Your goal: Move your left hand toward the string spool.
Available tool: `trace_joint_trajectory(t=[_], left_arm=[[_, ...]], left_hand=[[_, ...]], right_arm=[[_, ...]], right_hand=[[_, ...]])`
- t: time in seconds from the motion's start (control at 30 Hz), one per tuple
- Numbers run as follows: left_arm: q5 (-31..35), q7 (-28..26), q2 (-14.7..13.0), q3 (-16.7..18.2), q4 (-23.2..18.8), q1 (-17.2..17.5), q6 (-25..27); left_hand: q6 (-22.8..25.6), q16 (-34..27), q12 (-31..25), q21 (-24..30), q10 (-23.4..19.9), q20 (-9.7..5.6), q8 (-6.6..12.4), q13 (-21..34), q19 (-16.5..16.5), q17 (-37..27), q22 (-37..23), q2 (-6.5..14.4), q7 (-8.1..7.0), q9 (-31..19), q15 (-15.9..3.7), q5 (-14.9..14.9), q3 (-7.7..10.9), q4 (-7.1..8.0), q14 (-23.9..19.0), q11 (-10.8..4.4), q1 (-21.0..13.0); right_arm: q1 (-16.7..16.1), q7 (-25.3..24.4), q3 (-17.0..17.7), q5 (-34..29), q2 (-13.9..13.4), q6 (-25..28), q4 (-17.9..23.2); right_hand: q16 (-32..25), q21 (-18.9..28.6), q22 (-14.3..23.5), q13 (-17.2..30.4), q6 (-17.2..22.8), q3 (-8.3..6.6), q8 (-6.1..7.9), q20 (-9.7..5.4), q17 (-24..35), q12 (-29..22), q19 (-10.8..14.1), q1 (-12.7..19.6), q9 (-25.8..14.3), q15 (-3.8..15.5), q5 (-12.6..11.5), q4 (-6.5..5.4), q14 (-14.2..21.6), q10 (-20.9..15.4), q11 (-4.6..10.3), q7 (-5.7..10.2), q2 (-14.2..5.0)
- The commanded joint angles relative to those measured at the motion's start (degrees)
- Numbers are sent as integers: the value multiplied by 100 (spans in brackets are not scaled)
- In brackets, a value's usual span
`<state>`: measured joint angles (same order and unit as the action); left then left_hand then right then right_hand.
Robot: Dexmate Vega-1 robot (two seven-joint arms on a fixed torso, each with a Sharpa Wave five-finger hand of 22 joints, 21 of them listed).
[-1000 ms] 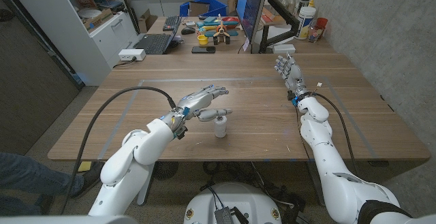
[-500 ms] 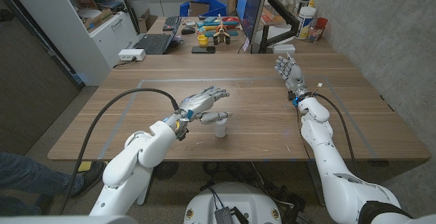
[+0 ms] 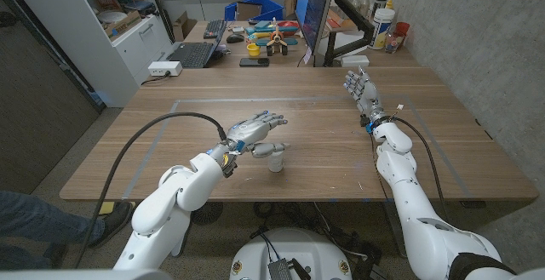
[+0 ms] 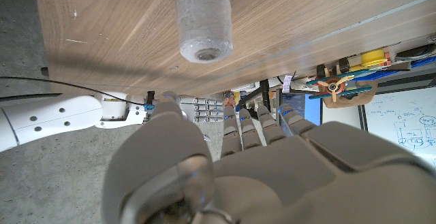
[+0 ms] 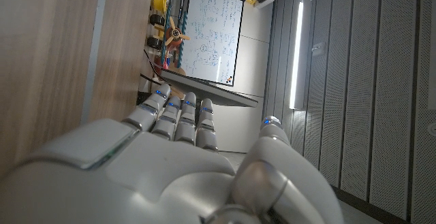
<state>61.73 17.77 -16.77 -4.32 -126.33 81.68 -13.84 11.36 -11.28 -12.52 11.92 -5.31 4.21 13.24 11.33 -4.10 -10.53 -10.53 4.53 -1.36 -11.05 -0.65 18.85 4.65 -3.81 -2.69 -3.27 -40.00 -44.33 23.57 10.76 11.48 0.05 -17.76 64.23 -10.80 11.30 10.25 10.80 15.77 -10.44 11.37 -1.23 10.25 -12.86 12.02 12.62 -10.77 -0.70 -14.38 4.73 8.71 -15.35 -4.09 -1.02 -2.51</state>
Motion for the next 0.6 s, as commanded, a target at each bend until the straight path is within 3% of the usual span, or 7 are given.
trace_joint_trajectory(t=[0.03, 0.6], left_arm=[[16, 136, -50, -156, 189, -130, 143], [-34, 293, -81, -361, 381, -313, 305]], left_hand=[[35, -3, -22, 29, -61, 15, 3, 13, 26, -19, -13, 2, -32, -20, -11, -19, 13, -18, -20, -29, -69], [96, -8, -26, 26, -96, 13, 5, 17, 28, -22, -14, -1, -44, -22, -27, -21, 7, -31, -52, -45, -91]], right_arm=[[-7, 0, 7, -2, -19, 25, -8], [43, 58, 25, -16, -51, 54, -109]], right_hand=[[-2, 15, 29, 7, 54, -14, 8, 4, 32, 2, -22, 20, -19, 7, 0, 41, 63, -34, -28, -24, -15], [0, 15, 29, 8, 55, -10, 7, 2, 32, 4, -22, 17, -20, 7, 0, 44, 61, -36, -23, -24, -17]])
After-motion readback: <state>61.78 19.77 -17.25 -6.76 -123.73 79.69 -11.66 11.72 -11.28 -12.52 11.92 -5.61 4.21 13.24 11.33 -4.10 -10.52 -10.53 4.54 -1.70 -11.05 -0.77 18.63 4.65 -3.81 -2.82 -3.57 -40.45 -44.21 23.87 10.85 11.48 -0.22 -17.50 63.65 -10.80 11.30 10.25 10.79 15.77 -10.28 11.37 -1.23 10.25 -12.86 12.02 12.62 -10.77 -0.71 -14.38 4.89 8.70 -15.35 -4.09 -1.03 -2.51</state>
